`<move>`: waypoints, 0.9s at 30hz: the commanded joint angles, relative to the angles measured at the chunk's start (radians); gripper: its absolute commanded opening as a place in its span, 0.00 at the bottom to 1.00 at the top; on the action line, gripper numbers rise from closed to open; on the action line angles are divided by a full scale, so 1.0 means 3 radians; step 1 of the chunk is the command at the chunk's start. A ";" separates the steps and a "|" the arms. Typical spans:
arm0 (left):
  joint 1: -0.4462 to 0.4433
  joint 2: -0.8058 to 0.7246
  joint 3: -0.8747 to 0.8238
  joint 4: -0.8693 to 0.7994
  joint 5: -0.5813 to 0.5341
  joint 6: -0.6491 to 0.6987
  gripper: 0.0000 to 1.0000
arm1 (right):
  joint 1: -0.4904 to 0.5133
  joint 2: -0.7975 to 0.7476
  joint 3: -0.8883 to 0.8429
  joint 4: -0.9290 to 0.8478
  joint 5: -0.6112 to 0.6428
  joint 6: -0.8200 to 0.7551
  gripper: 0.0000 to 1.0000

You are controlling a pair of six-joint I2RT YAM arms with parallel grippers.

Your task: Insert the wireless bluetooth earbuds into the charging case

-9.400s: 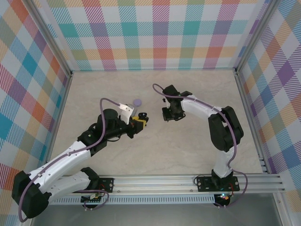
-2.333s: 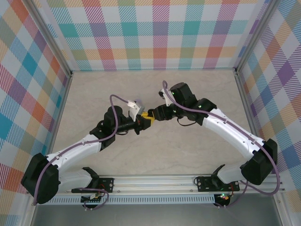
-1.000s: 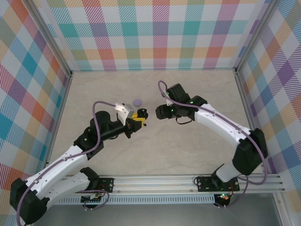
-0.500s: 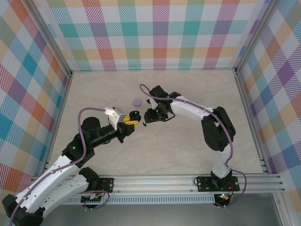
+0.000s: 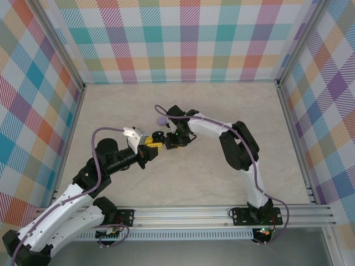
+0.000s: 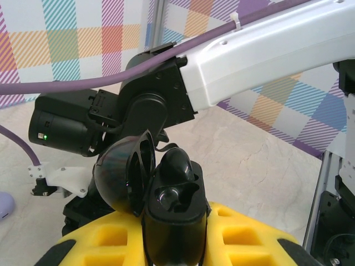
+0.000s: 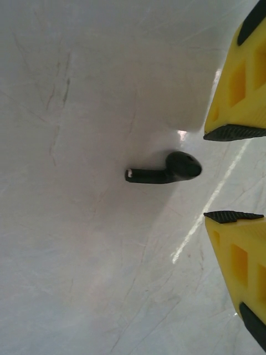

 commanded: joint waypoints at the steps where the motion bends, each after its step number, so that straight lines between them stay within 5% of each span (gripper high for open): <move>1: -0.0025 -0.0003 -0.0028 0.0049 -0.0024 -0.0063 0.00 | 0.0024 0.0097 0.0158 -0.0163 0.0003 -0.0030 0.39; 15: -0.0028 0.0007 -0.0012 0.0045 -0.0020 -0.0070 0.00 | 0.0018 0.0322 0.0372 -0.0397 0.0445 0.0047 0.29; 27: -0.0030 0.0030 -0.0017 0.0054 -0.0020 -0.0075 0.00 | -0.0127 0.0072 -0.0002 -0.0488 0.0709 -0.0260 0.24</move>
